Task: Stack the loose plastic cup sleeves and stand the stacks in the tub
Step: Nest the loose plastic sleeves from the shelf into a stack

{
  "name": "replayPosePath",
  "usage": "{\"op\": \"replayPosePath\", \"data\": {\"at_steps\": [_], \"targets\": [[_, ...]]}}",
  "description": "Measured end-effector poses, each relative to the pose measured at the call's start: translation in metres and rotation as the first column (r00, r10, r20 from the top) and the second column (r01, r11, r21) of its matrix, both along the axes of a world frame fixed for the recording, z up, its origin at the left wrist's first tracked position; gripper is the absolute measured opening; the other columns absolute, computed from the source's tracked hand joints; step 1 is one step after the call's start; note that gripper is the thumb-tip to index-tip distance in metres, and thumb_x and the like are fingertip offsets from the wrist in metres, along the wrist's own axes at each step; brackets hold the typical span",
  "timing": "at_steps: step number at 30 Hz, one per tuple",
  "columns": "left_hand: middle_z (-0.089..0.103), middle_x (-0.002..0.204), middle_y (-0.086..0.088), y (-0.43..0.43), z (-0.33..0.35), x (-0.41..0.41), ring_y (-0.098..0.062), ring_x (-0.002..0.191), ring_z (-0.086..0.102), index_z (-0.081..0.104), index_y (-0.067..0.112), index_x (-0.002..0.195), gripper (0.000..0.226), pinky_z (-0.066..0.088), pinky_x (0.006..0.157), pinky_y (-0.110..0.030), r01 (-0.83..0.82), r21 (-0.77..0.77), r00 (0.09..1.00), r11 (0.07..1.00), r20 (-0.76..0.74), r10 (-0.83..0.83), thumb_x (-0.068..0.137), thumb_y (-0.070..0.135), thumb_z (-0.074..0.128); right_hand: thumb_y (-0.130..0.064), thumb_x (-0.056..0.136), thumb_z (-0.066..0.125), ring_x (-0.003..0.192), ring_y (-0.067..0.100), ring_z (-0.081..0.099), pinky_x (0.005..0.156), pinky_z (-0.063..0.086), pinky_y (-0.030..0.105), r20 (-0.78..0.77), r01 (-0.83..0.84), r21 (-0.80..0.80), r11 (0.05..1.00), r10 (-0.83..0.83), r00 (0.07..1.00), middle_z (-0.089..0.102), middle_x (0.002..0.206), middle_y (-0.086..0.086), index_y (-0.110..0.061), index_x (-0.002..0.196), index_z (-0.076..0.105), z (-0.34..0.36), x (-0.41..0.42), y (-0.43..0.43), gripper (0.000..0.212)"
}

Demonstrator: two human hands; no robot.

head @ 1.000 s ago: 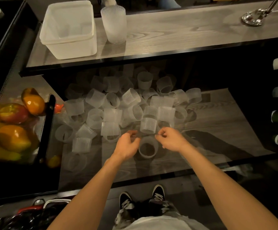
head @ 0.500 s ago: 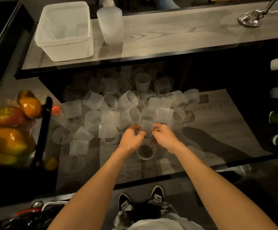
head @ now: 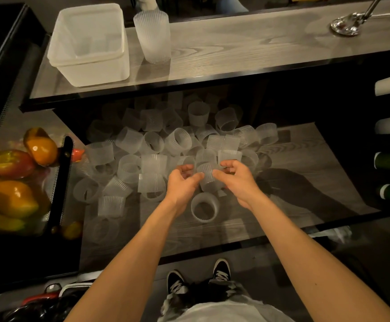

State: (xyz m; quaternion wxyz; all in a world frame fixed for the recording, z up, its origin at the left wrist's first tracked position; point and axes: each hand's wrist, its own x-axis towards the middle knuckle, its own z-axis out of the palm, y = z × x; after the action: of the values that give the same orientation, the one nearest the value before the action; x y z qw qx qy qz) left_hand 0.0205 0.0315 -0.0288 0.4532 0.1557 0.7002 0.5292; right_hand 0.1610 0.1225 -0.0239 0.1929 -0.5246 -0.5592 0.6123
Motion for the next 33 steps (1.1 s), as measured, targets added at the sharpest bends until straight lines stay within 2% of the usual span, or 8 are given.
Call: {"op": "replayPosePath", "data": {"at_steps": [6,10,14,18,22,26,30,33], "targets": [[0.073,0.118,-0.008,-0.026,0.012,-0.014,-0.018,0.101,0.070,0.057,0.010,0.126,0.054,0.051,0.075,-0.026,0.180,0.059,0.971,0.982,0.146,-0.187,0.079,0.003,0.082,-0.003,0.083,0.079,0.107,0.017,0.064,0.079,0.052,0.025,-0.157,-0.214,-0.126,0.969,0.194,0.968,0.065,0.122,0.008,-0.012,0.139,0.051,0.017,0.032,-0.005,0.063],[0.065,0.124,-0.007,-0.034,0.014,-0.018,-0.022,0.112,0.067,0.056,0.015,0.129,0.064,0.056,0.076,-0.025,0.253,0.076,0.957,0.965,0.127,-0.261,0.074,-0.005,0.083,-0.001,0.079,0.081,0.104,0.016,0.061,0.085,0.054,0.031,-0.044,-0.349,-0.071,0.934,0.347,0.937,0.056,0.129,0.001,-0.021,0.142,0.050,0.021,0.036,-0.009,0.073],[0.062,0.125,-0.006,-0.042,0.009,-0.015,-0.023,0.108,0.069,0.054,0.019,0.134,0.078,0.062,0.085,-0.036,0.357,0.015,0.933,0.934,-0.042,-0.356,0.068,-0.009,0.085,-0.005,0.074,0.085,0.096,0.012,0.056,0.094,0.056,0.037,0.199,-0.498,-0.015,0.867,0.490,0.849,0.048,0.130,-0.002,-0.026,0.145,0.046,0.013,0.033,-0.018,0.084],[0.059,0.116,-0.004,-0.044,0.000,-0.012,-0.025,0.110,0.068,0.052,0.015,0.135,0.081,0.060,0.090,-0.037,0.416,-0.009,0.892,0.909,-0.190,-0.410,0.065,-0.010,0.084,-0.010,0.074,0.082,0.109,0.011,0.051,0.090,0.047,0.022,0.446,-0.633,0.110,0.766,0.531,0.720,0.038,0.128,-0.003,-0.022,0.150,0.040,0.007,0.023,-0.026,0.087],[0.058,0.127,0.006,-0.044,-0.005,-0.010,-0.011,0.118,0.060,0.050,0.023,0.141,0.077,0.055,0.098,-0.028,0.503,-0.187,0.704,0.844,-0.478,-0.525,0.073,0.004,0.082,-0.007,0.075,0.073,0.133,0.025,0.042,0.100,0.050,0.030,0.547,-0.713,0.056,0.699,0.576,0.608,0.029,0.145,0.002,-0.026,0.159,0.020,0.005,0.017,-0.027,0.101],[0.059,0.123,0.004,-0.037,0.005,-0.014,-0.012,0.104,0.063,0.052,0.020,0.136,0.056,0.057,0.092,-0.033,0.318,-0.266,0.720,0.910,-0.557,-0.414,0.082,0.006,0.062,-0.001,0.078,0.065,0.131,0.024,0.048,0.104,0.048,0.034,0.556,-0.671,0.095,0.735,0.520,0.648,0.036,0.146,0.005,-0.022,0.155,0.031,0.014,0.005,-0.010,0.087],[0.065,0.110,-0.001,-0.027,0.011,-0.021,-0.020,0.103,0.061,0.055,0.010,0.126,0.038,0.047,0.084,-0.029,0.202,-0.389,0.789,0.899,-0.479,-0.385,0.089,0.016,0.064,-0.001,0.084,0.057,0.129,0.028,0.053,0.107,0.047,0.039,0.541,-0.658,0.189,0.728,0.482,0.689,0.046,0.147,0.009,-0.016,0.153,0.036,0.020,-0.020,0.001,0.074],[0.067,0.108,-0.006,-0.022,0.010,-0.021,-0.026,0.101,0.064,0.057,0.009,0.118,0.031,0.048,0.078,-0.032,0.195,-0.441,0.833,0.876,-0.397,-0.386,0.090,0.019,0.063,0.002,0.085,0.054,0.150,0.025,0.029,0.120,0.032,0.039,0.541,-0.705,0.163,0.690,0.535,0.649,0.026,0.164,0.007,-0.021,0.160,0.020,0.017,-0.040,0.005,0.085]]}}
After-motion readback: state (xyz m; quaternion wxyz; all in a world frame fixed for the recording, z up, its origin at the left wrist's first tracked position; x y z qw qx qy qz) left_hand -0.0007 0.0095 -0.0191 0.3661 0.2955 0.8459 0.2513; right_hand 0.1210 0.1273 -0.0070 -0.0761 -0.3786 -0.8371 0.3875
